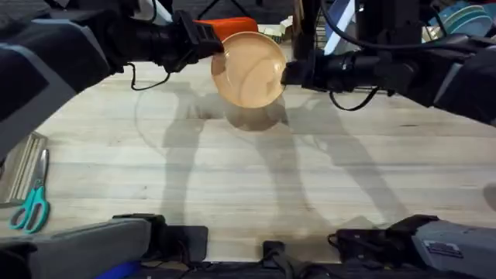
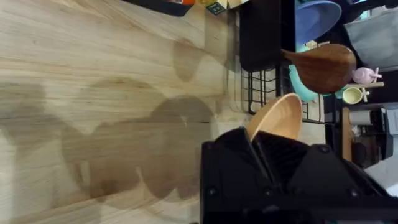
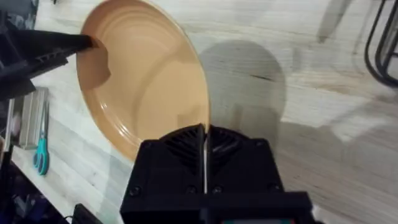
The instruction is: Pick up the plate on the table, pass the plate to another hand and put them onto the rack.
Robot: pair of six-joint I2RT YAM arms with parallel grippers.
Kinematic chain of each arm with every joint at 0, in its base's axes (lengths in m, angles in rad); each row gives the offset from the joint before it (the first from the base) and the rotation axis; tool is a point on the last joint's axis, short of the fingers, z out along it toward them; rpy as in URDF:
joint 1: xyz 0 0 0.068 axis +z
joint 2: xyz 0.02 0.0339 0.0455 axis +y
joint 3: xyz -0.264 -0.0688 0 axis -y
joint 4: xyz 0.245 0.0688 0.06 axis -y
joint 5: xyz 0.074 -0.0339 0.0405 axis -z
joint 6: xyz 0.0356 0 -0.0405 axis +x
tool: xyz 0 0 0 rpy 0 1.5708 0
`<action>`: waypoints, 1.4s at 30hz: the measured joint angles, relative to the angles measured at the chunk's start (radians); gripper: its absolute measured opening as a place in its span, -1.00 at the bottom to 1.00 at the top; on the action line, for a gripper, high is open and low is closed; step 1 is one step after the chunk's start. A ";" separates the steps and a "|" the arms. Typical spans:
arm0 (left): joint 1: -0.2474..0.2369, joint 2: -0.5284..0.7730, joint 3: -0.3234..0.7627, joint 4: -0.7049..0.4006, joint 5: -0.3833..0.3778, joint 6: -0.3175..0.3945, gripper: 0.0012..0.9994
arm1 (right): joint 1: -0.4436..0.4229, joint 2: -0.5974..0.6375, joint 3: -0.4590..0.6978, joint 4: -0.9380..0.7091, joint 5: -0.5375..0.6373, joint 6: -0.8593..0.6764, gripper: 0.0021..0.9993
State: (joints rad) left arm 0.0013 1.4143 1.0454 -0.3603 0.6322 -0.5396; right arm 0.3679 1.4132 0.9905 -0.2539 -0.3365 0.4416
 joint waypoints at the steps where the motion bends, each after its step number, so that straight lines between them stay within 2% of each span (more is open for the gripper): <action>1: 0.000 0.000 0.000 0.000 0.000 0.000 -0.92 | 0.000 0.000 0.000 0.000 0.001 0.000 -0.94; 3: 0.000 0.000 0.000 0.000 0.001 0.000 -0.88 | 0.000 0.000 0.000 0.002 0.003 -0.001 -0.94; 6: -0.003 0.000 0.000 0.000 0.005 -0.007 -0.42 | 0.000 0.000 0.000 0.007 0.003 -0.011 -0.94; 8: -0.004 0.000 0.000 0.001 0.009 -0.008 -0.30 | 0.000 0.000 0.000 0.006 0.003 -0.030 -0.94; 12: -0.005 0.000 0.000 0.002 0.013 -0.014 0.09 | 0.000 0.000 0.000 -0.001 0.003 -0.092 -0.94; 15: -0.005 0.000 0.000 0.002 0.015 -0.014 0.47 | 0.000 0.000 0.002 -0.024 0.003 -0.148 -0.95; 18: -0.005 0.000 0.000 0.002 0.014 -0.017 0.69 | 0.000 0.000 0.010 -0.041 0.004 -0.200 -0.95; 20: -0.005 0.000 0.000 0.002 0.007 -0.018 0.77 | -0.005 0.000 0.017 -0.042 0.003 -0.231 -0.94; 21: -0.005 0.000 0.000 0.002 -0.005 -0.018 0.88 | -0.022 -0.017 0.025 -0.043 0.004 -0.278 -0.95; 27: 0.004 0.000 0.000 0.002 -0.013 -0.018 0.94 | -0.061 -0.101 0.028 -0.048 0.007 -0.387 -0.95; 36: 0.080 0.000 0.000 0.002 -0.023 -0.018 0.94 | -0.158 -0.162 0.030 -0.051 0.007 -0.497 -0.95; 42: 0.102 0.000 0.000 0.002 -0.023 -0.018 0.94 | -0.209 -0.212 0.030 -0.052 0.008 -0.659 -0.95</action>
State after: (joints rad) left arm 0.1033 1.4143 1.0454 -0.3584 0.6090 -0.5571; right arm 0.1586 1.2010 1.0203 -0.3063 -0.3290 -0.2172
